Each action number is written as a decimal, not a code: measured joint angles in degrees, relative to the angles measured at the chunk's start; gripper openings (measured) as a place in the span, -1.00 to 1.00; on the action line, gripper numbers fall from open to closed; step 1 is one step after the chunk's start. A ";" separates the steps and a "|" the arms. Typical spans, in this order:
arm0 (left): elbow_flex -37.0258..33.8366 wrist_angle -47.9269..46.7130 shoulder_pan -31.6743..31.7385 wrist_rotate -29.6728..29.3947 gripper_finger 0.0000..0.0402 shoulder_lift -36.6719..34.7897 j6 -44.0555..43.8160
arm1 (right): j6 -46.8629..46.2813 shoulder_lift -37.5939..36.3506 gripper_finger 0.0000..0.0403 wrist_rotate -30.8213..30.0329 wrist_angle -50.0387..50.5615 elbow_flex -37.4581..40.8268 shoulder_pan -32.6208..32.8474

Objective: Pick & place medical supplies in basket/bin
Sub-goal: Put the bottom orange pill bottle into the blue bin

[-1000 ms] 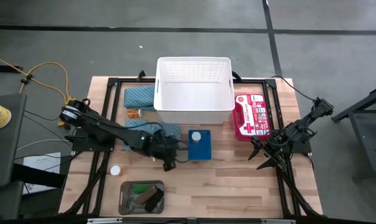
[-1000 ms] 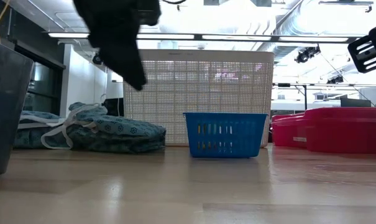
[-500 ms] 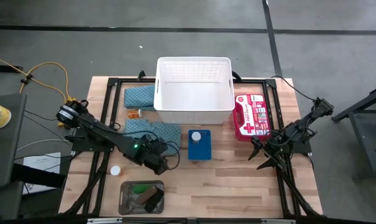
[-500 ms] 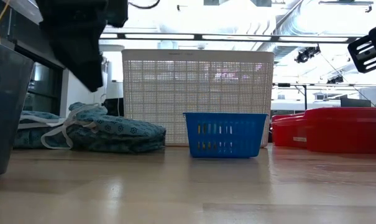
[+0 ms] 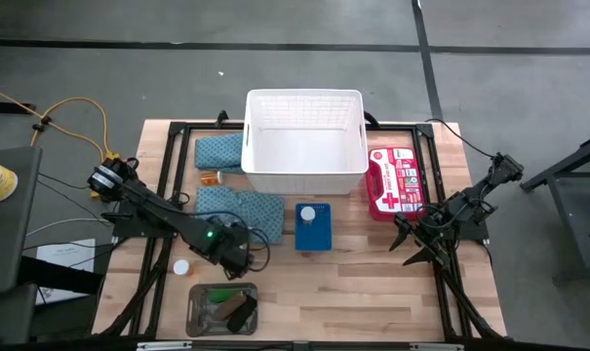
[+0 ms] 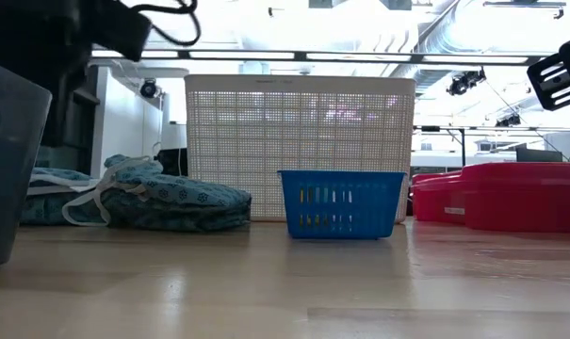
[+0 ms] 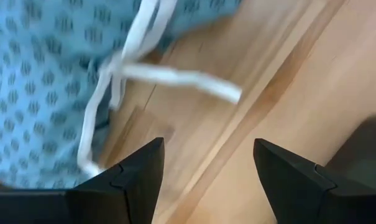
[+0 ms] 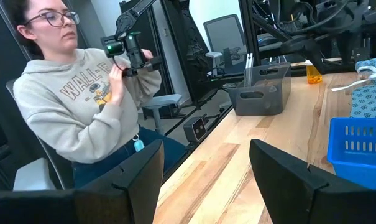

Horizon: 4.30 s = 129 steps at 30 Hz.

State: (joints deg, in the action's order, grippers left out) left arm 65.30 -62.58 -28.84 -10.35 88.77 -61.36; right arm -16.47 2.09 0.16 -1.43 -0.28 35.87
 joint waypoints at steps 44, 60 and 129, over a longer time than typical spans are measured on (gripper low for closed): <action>-1.19 -14.13 1.46 25.66 0.18 9.53 13.44 | 0.00 0.02 0.12 0.00 -0.04 -0.01 0.00; -6.00 -9.91 2.23 30.39 0.16 9.51 15.84 | 0.00 0.02 0.12 0.01 -0.04 0.00 0.01; -13.44 -6.56 4.31 43.69 -0.18 9.49 15.51 | 0.00 0.02 0.12 0.00 -0.04 0.00 0.00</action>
State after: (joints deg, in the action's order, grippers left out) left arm 51.86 -69.14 -24.53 33.33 98.26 -45.86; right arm -16.47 2.11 0.16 -1.48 -0.28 35.87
